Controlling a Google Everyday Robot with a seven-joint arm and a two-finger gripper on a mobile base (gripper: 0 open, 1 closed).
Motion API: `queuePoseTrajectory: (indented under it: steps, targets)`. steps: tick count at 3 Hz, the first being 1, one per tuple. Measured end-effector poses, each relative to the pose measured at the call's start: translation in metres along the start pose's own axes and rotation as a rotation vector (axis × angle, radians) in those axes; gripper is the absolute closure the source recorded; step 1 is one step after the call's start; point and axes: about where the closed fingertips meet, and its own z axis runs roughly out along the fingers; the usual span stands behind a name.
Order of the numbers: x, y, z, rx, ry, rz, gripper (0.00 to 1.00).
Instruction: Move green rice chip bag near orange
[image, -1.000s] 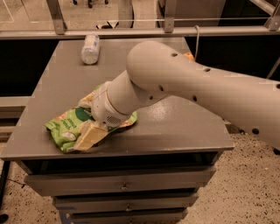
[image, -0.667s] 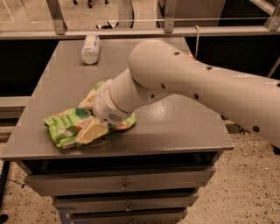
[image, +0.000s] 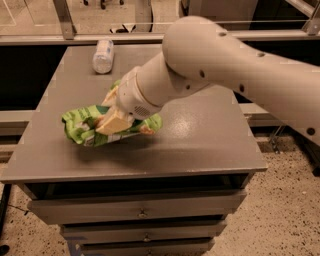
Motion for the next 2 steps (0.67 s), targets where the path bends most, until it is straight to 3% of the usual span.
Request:
queuePoseTrajectory:
  steps: [1, 2]
  targets:
    - [-0.0191, -0.0548, -0.0598, 0.12, 0.002, -0.052, 1.0]
    - [-0.0192, -0.0548, -0.0598, 0.12, 0.002, -0.052, 1.0]
